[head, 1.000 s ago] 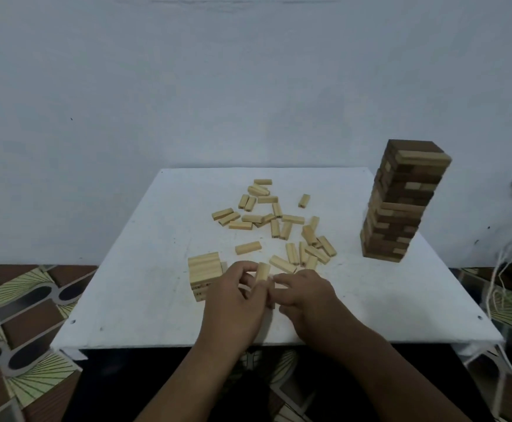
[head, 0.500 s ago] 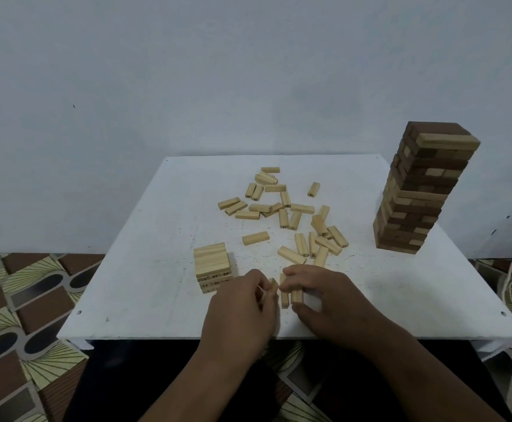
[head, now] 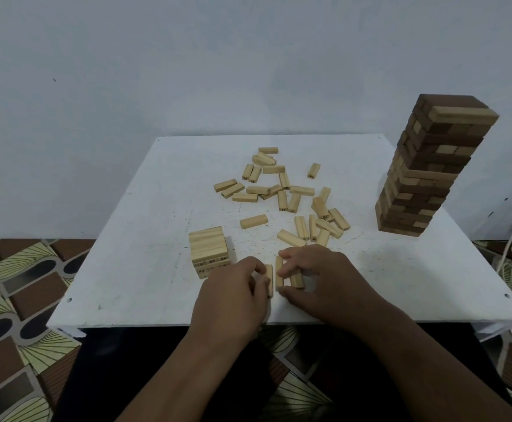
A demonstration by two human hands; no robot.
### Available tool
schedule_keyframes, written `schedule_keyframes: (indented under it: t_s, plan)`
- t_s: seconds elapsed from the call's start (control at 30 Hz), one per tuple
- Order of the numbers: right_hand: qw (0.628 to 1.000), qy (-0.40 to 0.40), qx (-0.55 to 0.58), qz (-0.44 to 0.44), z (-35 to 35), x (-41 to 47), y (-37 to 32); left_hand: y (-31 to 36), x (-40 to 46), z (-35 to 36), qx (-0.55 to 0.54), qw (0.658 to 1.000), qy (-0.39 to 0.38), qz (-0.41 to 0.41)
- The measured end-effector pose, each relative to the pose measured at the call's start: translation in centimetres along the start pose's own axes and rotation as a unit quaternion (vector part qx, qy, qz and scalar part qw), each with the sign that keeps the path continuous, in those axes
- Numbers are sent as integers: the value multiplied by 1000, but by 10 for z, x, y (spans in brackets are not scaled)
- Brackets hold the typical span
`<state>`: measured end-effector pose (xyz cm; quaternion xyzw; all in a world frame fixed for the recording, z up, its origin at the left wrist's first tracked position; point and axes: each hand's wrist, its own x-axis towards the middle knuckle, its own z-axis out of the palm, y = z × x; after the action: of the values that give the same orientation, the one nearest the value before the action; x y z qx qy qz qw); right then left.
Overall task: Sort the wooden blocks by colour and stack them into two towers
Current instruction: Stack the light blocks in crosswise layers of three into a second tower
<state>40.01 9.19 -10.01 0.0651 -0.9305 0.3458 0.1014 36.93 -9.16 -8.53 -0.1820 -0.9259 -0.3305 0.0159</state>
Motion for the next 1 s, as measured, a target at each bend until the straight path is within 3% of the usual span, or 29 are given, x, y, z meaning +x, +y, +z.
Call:
schedule_keyframes:
  t_s: [0.47, 0.67, 1.0]
  plan:
    - [999, -24, -20, 20, -7, -3, 1, -3, 0, -3, -17, 999, -15, 45]
    - [996, -69, -49, 30, -6, 1, 1, -6, 1, -3, -6, 996, -56, 68]
    - [994, -96, -13, 54, -10, -1, -5, -8, 1, -3, -2, 994, -81, 71]
